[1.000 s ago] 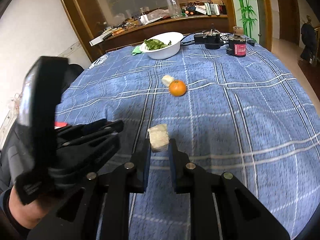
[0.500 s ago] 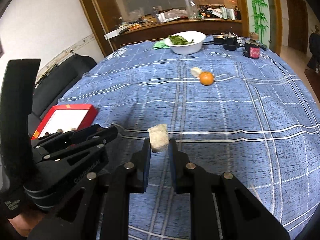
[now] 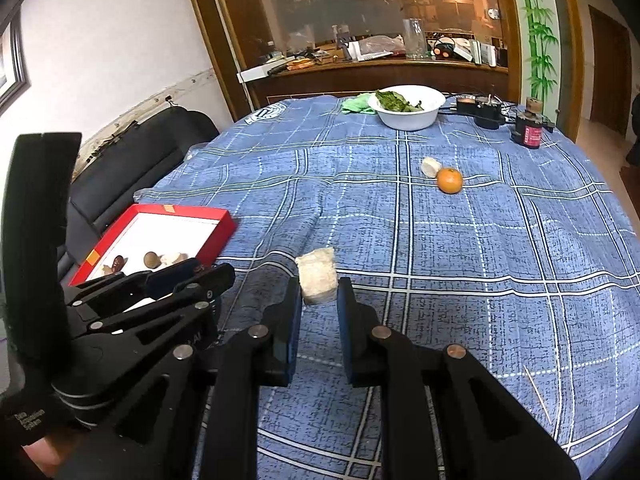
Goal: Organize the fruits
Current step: 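Carry the white cube and the red date over the red-rimmed tray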
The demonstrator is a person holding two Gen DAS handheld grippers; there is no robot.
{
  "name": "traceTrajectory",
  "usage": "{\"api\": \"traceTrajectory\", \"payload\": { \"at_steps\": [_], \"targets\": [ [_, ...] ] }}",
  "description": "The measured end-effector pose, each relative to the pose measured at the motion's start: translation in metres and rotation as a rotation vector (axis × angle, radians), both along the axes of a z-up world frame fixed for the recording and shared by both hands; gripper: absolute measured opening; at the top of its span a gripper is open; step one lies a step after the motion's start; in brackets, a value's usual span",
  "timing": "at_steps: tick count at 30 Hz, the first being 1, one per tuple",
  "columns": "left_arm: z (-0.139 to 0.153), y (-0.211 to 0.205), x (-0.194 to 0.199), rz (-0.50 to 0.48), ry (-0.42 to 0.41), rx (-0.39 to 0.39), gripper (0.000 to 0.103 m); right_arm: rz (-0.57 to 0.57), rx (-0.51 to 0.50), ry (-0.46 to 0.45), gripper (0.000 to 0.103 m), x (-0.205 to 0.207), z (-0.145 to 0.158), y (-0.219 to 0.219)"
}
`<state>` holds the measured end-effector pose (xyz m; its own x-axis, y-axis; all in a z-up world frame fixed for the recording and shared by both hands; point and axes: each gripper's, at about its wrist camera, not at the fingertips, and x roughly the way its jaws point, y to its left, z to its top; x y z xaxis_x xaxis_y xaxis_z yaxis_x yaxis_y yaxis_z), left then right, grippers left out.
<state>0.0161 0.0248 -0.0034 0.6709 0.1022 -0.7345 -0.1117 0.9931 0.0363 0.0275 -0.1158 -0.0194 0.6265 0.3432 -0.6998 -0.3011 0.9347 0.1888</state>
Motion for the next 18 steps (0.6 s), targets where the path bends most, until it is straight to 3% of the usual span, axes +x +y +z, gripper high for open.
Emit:
{"api": "traceTrajectory", "payload": {
  "at_steps": [18],
  "targets": [
    [0.001,0.025,-0.015,0.059,-0.01,-0.015,0.027,0.042,0.005,-0.025,0.019,-0.013,0.008,0.016]
  ]
}}
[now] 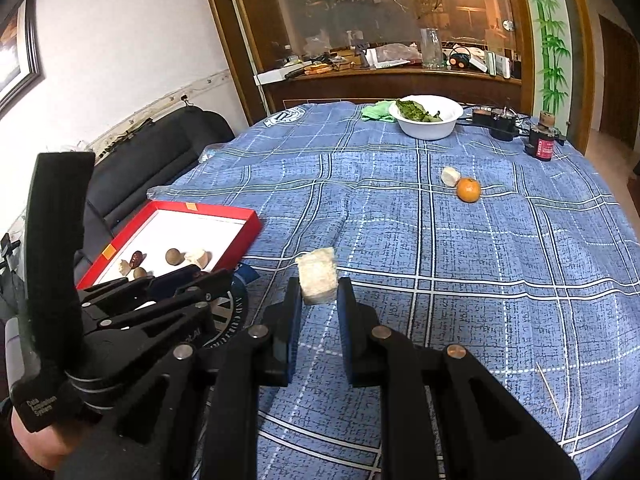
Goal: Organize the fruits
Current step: 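Carry the white cube and the red date over the red-rimmed tray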
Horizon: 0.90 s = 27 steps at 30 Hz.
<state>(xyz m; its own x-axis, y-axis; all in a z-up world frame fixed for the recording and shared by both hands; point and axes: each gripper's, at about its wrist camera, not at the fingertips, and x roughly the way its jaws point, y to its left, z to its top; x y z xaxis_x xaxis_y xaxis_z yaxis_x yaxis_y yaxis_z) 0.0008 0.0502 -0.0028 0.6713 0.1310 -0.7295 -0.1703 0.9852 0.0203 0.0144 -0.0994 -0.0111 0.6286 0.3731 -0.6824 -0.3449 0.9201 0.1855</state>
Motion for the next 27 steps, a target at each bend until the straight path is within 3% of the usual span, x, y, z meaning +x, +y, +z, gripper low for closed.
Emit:
{"api": "traceTrajectory", "payload": {
  "at_steps": [27],
  "targets": [
    [-0.013,0.092,-0.023,0.198,0.028,-0.034,0.027,0.162,0.025,-0.005,0.019,-0.009,0.003,0.066]
  ]
}}
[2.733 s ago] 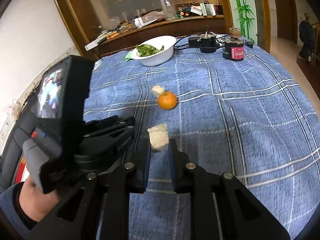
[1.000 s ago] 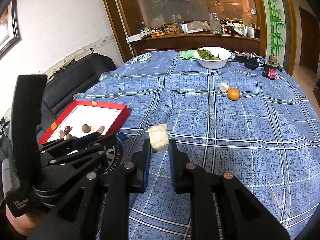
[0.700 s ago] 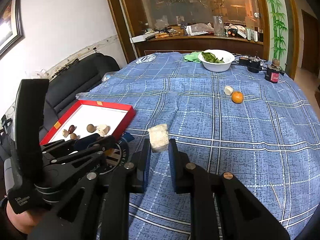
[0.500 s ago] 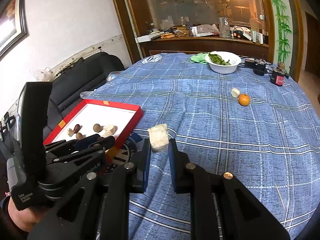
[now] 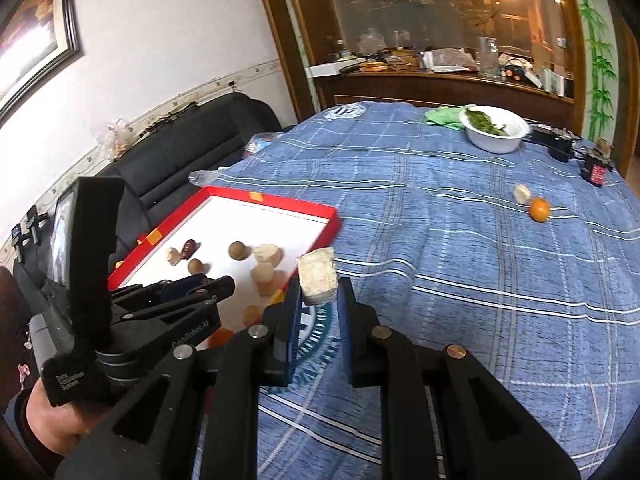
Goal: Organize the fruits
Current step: 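Carry the white cube and the red date over the red-rimmed tray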
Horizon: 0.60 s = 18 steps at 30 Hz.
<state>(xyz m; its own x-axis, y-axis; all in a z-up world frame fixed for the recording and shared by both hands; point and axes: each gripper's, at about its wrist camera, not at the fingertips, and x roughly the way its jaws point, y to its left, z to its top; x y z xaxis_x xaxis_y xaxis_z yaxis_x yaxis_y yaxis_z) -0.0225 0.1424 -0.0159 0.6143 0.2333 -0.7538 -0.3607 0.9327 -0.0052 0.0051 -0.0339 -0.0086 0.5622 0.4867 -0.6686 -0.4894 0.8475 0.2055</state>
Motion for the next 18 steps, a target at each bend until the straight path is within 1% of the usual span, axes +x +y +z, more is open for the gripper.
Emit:
{"api": "traceTrajectory", "payload": {
  "at_steps": [7,18],
  "targets": [
    [0.0,0.027,-0.009,0.05,-0.005,-0.013,0.027,0.049,0.008,0.009,0.019,0.002,-0.003,0.025],
    [-0.01,0.043,-0.014,0.087,0.014,-0.026,0.027,0.109,0.008,0.026,0.02,0.008,-0.006,0.06]
  ]
}}
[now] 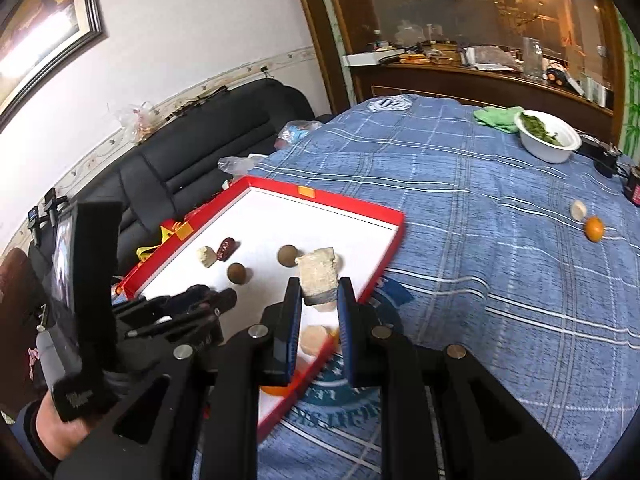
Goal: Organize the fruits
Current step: 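Carry the white cube and the red date over the red-rimmed tray, then open both grippers to drop the date and cube into the tray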
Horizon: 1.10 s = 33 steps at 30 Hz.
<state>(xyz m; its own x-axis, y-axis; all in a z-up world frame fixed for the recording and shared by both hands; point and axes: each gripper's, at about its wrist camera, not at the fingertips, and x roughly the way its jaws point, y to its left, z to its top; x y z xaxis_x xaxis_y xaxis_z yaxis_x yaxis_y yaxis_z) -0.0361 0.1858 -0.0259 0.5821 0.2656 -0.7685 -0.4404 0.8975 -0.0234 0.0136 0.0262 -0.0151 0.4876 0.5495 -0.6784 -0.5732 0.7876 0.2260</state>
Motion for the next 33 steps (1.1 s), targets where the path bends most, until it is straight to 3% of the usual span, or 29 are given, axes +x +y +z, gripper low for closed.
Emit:
{"api": "traceTrajectory", "payload": {
  "at_steps": [16,18,21,24,30,33],
  "targets": [
    [-0.008,0.016,0.001,0.049,0.057,0.021,0.03,0.099,-0.047,0.103,0.02,0.023,-0.039,0.05],
    [-0.007,0.018,-0.001,0.06,0.048,0.025,0.055,0.132,-0.065,0.126,0.02,0.021,-0.044,0.055],
    [-0.003,0.021,-0.004,0.099,0.048,0.049,0.072,0.14,-0.086,0.11,0.026,0.016,-0.045,0.056],
    [0.0,0.022,-0.005,0.103,0.044,0.042,0.072,0.138,-0.093,0.109,0.046,0.015,-0.042,0.051],
    [0.013,0.011,-0.001,0.102,-0.009,0.018,0.073,0.063,0.006,0.065,0.05,0.02,-0.02,0.011],
    [0.021,-0.008,0.012,0.047,-0.037,0.017,0.076,-0.051,0.004,0.021,0.054,0.033,-0.009,-0.035]
  ]
}}
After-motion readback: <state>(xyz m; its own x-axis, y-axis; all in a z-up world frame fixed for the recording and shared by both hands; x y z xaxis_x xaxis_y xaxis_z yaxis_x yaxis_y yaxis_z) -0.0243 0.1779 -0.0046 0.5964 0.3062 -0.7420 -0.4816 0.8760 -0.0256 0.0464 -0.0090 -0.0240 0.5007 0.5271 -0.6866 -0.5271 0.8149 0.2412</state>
